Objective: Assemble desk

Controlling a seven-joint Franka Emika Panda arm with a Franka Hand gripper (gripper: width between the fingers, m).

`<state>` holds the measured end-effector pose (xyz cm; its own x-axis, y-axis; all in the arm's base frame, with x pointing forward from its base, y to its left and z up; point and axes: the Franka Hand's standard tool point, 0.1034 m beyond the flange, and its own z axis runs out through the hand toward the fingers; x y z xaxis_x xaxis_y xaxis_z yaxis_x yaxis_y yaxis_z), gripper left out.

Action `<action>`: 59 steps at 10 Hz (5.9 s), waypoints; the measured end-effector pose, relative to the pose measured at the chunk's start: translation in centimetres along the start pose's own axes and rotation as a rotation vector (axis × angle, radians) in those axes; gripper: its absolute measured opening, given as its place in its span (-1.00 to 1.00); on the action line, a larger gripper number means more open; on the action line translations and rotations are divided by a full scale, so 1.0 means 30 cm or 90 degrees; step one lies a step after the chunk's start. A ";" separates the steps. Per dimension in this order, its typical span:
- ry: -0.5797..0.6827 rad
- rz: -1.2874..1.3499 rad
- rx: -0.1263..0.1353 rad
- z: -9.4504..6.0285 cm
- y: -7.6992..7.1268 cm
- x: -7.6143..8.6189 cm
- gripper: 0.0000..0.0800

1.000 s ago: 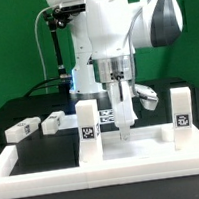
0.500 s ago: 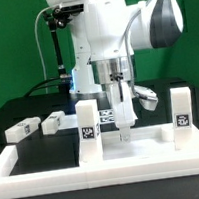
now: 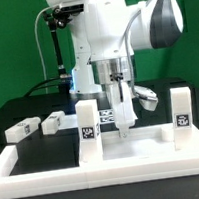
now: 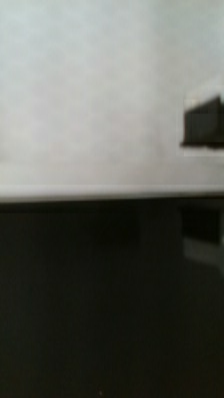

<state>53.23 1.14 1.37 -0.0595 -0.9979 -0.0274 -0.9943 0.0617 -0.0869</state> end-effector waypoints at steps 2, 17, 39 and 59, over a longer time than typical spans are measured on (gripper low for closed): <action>0.000 0.000 0.000 0.000 0.000 0.000 -0.86; 0.040 -0.418 -0.004 -0.010 0.069 0.180 -0.86; 0.216 -1.818 -0.131 -0.076 -0.370 0.186 -0.82; 0.230 -1.880 -0.115 -0.070 -0.486 -0.049 -0.82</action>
Offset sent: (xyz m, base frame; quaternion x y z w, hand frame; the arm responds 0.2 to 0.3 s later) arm 0.0000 0.0000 0.0000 0.0000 0.0000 0.0000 1.0000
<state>67.63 1.66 4.77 0.2399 0.9691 -0.0574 0.9219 -0.2089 0.3262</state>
